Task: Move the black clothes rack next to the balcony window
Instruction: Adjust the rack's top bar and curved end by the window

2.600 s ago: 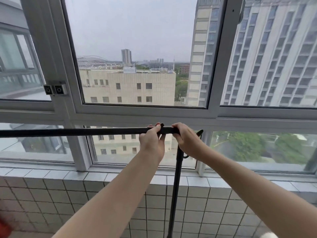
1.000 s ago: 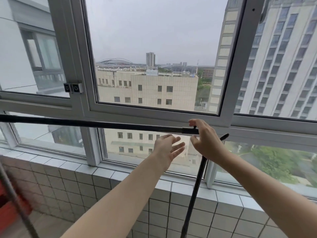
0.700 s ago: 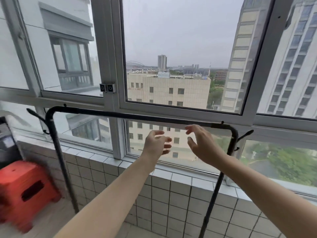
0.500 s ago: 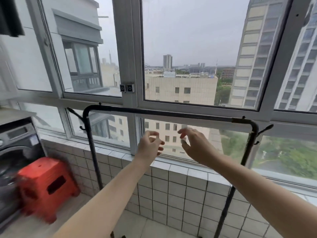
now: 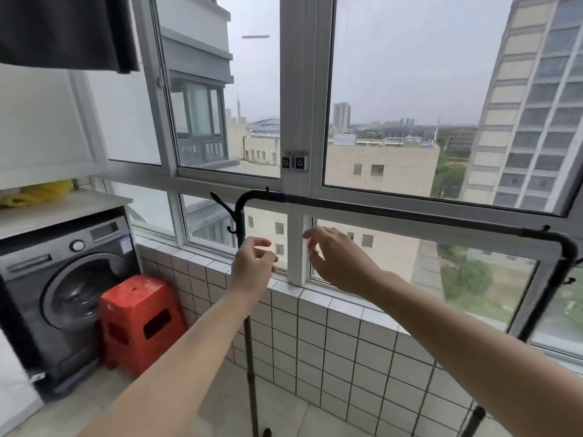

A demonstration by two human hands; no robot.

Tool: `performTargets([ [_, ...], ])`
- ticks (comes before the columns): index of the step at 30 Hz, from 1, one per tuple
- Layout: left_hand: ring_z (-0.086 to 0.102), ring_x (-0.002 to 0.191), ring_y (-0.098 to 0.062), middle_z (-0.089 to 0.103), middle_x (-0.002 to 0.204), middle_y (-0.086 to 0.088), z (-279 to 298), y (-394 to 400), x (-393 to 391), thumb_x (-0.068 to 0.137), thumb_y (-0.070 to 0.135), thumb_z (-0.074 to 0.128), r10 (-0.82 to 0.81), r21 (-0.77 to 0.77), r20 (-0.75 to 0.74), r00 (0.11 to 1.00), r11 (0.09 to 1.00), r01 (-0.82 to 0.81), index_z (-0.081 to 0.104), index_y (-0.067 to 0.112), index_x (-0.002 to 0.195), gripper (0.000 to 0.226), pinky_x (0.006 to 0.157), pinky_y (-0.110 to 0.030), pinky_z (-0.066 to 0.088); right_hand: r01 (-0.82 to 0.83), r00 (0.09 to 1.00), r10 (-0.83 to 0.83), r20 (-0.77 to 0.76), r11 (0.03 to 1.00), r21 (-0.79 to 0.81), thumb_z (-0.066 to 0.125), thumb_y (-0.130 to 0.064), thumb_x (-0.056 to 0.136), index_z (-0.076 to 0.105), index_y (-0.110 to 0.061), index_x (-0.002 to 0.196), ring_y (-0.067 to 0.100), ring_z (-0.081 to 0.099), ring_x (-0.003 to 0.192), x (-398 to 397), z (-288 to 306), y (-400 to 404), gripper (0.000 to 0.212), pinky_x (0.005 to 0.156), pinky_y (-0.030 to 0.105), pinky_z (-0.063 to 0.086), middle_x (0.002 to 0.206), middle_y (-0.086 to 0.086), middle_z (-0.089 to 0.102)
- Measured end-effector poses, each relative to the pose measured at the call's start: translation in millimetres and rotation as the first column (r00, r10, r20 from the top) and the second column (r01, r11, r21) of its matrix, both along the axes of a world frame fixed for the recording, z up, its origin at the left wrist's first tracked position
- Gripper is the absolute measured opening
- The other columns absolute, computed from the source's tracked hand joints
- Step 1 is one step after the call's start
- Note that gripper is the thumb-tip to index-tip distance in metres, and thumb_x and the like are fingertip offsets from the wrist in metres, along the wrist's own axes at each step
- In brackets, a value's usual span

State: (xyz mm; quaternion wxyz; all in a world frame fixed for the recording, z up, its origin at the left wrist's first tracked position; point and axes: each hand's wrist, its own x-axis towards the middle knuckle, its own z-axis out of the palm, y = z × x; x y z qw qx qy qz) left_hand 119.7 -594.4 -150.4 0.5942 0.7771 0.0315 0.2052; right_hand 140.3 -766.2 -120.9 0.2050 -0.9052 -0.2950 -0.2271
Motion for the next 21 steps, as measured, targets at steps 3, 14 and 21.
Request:
performTargets([
  [3,0.064,0.082,-0.022,0.066,0.095,-0.009,1,18,22,0.088,0.012,0.054,0.055,-0.023,0.008,0.998,0.998,-0.055,0.056,0.017,0.108,0.02,0.079,-0.042,0.056,-0.018,1.0,0.018,0.013,1.0,-0.014,0.048,-0.016,0.095,0.052,-0.011,0.126,0.021,0.057,0.107,25,8,21,0.031,0.087,0.036,0.052,0.114,0.006,0.066],
  [14,0.052,0.108,-0.025,0.051,0.121,-0.011,10,64,133,0.08,0.012,0.064,0.352,-0.134,0.047,0.935,0.93,-0.343,0.04,0.011,0.129,0.054,0.085,-0.033,0.045,-0.137,0.967,0.162,0.196,0.982,-0.133,0.053,-0.019,0.094,0.055,-0.014,0.123,0.028,0.048,0.118,143,33,83,0.029,0.096,0.041,0.049,0.127,0.008,0.054],
  [21,0.051,0.115,-0.026,0.047,0.131,-0.013,-3,80,167,0.083,0.01,0.063,0.254,-0.216,0.003,0.967,0.944,-0.248,0.016,0.021,0.143,0.077,0.089,-0.034,0.042,-0.086,0.96,0.149,0.237,0.963,-0.255,0.056,-0.032,0.093,0.045,-0.017,0.132,0.031,0.046,0.12,189,36,109,0.044,0.094,0.046,0.049,0.135,0.008,0.046],
])
